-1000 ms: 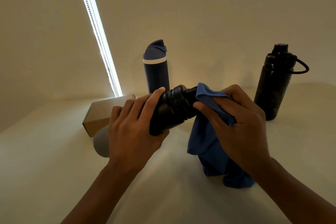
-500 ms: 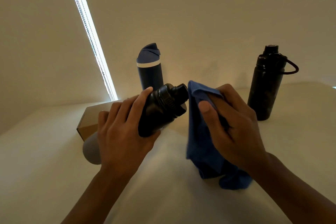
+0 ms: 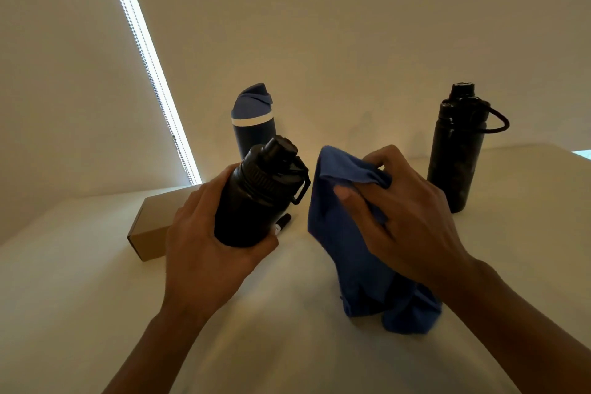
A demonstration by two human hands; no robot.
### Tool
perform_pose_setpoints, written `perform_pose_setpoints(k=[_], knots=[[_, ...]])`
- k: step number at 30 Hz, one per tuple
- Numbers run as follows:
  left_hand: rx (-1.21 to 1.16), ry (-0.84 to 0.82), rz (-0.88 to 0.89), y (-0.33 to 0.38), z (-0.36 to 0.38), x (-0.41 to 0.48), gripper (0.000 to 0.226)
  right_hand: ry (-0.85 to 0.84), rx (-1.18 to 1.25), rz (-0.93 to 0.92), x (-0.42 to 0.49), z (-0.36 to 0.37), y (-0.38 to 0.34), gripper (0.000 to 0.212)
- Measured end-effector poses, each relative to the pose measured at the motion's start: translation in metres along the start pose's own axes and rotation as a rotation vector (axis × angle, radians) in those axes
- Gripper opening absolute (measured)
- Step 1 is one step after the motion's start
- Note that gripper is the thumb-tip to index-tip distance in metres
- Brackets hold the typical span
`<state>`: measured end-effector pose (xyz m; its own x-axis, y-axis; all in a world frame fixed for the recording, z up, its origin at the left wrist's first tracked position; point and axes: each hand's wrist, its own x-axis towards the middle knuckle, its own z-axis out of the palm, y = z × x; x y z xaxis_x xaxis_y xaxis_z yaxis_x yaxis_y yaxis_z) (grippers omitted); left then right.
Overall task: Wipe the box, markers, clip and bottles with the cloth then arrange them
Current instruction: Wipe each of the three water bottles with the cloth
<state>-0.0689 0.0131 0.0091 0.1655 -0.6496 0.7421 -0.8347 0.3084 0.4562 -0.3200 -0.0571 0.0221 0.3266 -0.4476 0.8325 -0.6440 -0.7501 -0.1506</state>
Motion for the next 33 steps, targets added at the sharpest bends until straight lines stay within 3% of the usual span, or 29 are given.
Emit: perform_pose_setpoints(k=[3,7,13,17,20,24,27,31,33], knots=[[-0.055,-0.062,0.008,-0.002,0.002,-0.001,0.090,0.020,0.131,0.044,0.002,-0.006,-0.011,0.028],[-0.091,-0.100,0.013,-0.002,0.006,-0.003,0.085,-0.096,0.243,-0.008,0.000,-0.002,-0.019,0.029],[-0.159,-0.122,-0.021,0.007,0.001,-0.002,0.077,0.051,0.373,0.086,0.004,-0.011,-0.015,0.029],[-0.215,-0.141,-0.050,0.007,0.000,-0.004,0.069,-0.071,0.527,0.104,0.001,-0.005,-0.032,0.030],[-0.221,-0.125,-0.075,0.006,0.000,-0.002,0.064,-0.047,0.489,0.107,0.001,-0.005,-0.030,0.028],[-0.170,-0.155,-0.037,0.005,0.002,-0.003,0.066,0.046,0.380,-0.019,0.007,-0.013,-0.029,0.023],[-0.129,-0.167,-0.058,0.005,0.007,-0.004,0.067,0.021,0.318,-0.101,0.011,-0.017,-0.034,0.021],[-0.158,-0.203,-0.114,-0.005,0.021,-0.006,0.074,-0.028,0.275,-0.081,0.010,-0.014,-0.032,0.026],[-0.143,-0.238,-0.131,-0.010,0.026,-0.006,0.091,-0.022,0.294,-0.059,0.009,-0.011,-0.031,0.026]])
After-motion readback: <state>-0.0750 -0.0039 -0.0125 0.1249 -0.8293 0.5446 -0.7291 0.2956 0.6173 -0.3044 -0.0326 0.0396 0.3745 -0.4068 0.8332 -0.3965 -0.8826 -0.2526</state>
